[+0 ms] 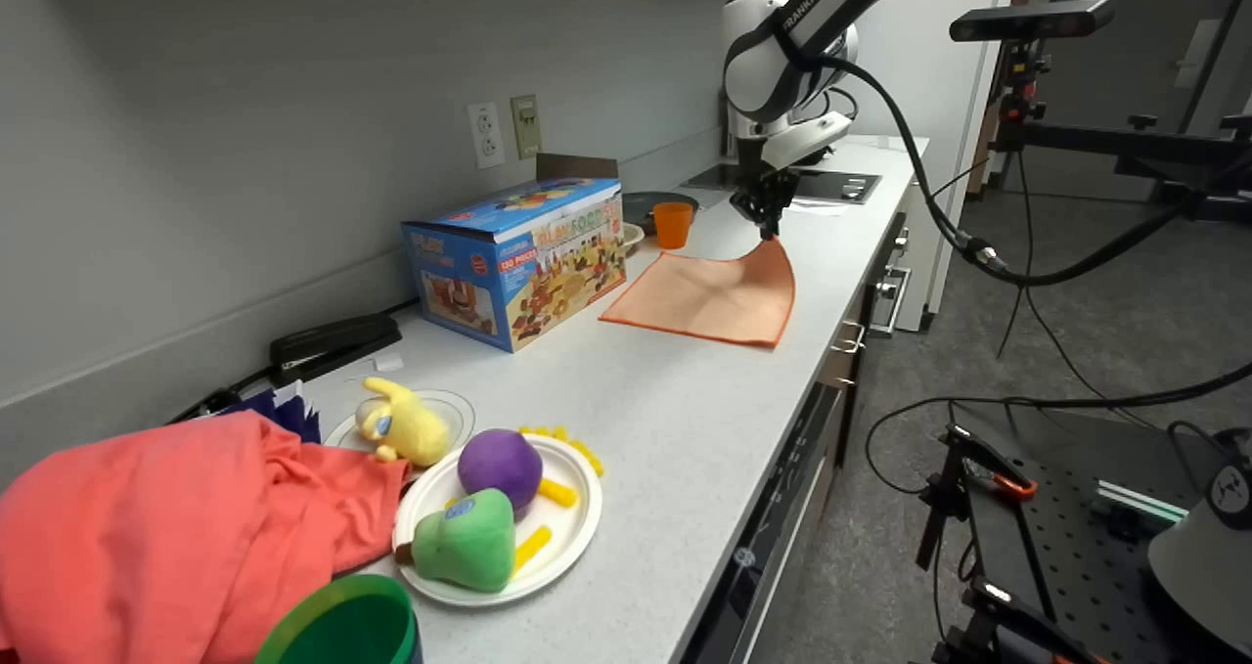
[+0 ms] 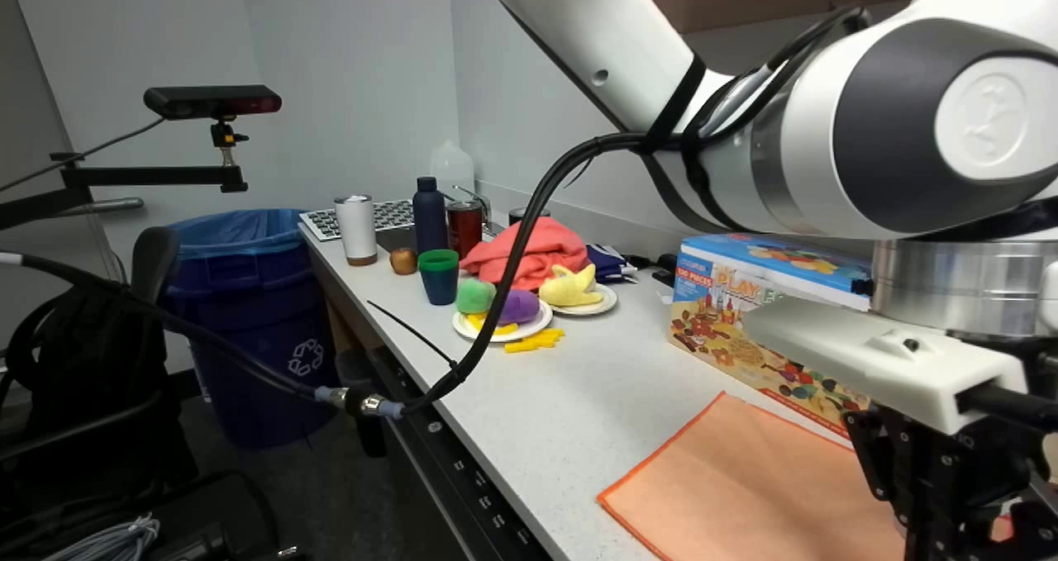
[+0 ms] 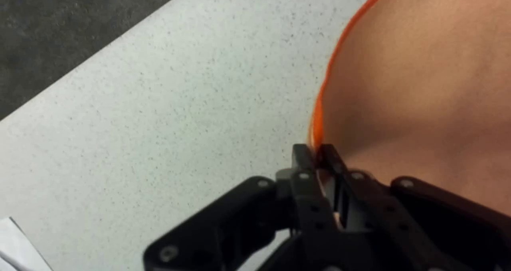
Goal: Unfold the orange cloth
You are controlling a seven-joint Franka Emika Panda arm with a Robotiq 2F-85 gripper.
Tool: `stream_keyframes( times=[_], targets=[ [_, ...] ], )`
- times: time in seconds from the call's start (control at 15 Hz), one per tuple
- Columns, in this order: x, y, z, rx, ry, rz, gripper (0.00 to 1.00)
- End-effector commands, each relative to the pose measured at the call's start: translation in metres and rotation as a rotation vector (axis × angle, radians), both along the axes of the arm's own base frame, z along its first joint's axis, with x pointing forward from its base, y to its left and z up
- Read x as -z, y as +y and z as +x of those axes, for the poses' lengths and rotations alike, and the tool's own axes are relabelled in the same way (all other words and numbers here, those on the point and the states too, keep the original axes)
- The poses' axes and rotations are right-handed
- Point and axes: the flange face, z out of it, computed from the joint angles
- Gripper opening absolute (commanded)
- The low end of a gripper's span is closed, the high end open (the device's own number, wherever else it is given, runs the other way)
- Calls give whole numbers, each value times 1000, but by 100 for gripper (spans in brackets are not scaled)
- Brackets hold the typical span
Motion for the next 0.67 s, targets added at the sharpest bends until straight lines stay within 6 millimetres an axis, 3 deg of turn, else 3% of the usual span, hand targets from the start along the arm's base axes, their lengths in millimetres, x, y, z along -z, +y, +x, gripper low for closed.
stream_keyframes(
  times=[0.0, 0.47, 0.6],
  targets=[
    [-4, 3, -4, 31, 31, -13, 46],
    [-23, 11, -2, 13, -33, -35, 98],
    [-39, 12, 1, 1, -95, -38, 100]
  ],
)
